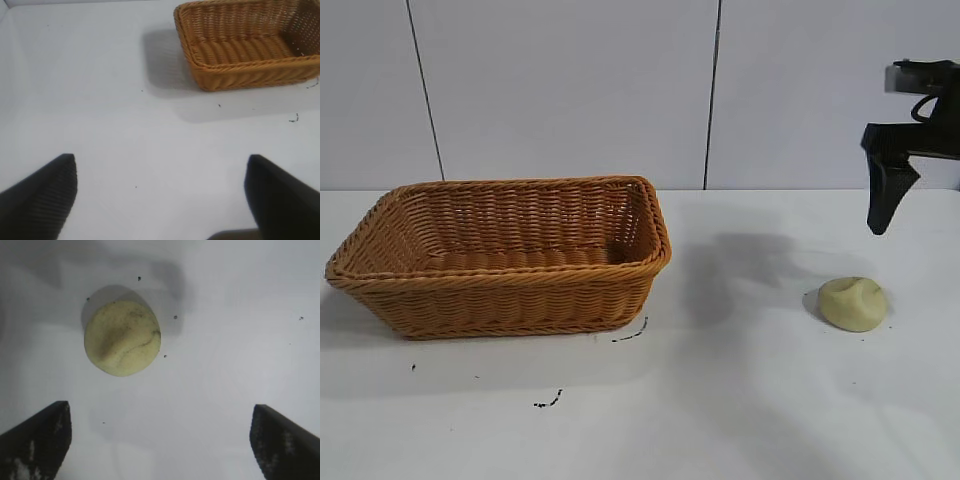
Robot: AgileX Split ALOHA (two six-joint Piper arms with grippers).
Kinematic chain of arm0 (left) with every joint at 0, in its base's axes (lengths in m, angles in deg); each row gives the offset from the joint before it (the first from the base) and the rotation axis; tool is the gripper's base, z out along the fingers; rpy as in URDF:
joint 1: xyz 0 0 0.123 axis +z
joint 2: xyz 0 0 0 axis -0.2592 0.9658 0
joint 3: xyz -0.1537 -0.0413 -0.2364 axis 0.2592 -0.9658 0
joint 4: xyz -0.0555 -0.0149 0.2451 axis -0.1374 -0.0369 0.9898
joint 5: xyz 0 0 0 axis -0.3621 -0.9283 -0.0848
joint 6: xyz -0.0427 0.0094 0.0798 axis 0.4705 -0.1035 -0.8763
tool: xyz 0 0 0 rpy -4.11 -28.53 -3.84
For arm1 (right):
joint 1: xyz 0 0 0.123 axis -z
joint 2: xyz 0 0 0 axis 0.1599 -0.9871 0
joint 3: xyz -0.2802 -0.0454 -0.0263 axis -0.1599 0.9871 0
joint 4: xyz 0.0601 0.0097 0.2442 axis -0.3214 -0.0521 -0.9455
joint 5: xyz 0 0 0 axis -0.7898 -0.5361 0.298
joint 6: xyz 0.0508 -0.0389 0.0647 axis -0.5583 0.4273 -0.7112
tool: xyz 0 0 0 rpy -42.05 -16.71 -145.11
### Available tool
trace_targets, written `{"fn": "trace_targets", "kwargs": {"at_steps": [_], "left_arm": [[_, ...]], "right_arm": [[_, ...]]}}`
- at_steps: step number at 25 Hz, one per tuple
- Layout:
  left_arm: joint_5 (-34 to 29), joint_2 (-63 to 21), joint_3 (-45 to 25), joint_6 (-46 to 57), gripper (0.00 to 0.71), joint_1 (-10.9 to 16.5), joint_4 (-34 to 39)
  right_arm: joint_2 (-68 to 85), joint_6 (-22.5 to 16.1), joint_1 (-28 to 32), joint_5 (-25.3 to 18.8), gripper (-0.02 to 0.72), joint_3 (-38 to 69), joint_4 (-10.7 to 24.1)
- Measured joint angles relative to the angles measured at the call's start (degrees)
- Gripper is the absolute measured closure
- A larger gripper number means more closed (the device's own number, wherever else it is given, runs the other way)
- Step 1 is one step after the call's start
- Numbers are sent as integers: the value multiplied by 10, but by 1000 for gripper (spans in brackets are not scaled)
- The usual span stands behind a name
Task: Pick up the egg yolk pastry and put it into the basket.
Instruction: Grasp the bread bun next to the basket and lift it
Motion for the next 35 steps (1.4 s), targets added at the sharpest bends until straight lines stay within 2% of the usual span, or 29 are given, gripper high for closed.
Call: {"fn": "trace_targets", "kwargs": {"at_steps": [4, 12, 23, 35], "left_arm": [[0, 0, 0, 0, 17, 0, 0], [0, 0, 0, 0, 17, 0, 0], [0, 0, 0, 0, 17, 0, 0], [0, 0, 0, 0, 17, 0, 0]], "right_arm": [[0, 11, -9, 1, 8, 0, 1], [-2, 15, -73, 32, 8, -2, 12], [-102, 8, -74, 74, 8, -33, 15], [-156, -11, -74, 93, 8, -34, 20]]}}
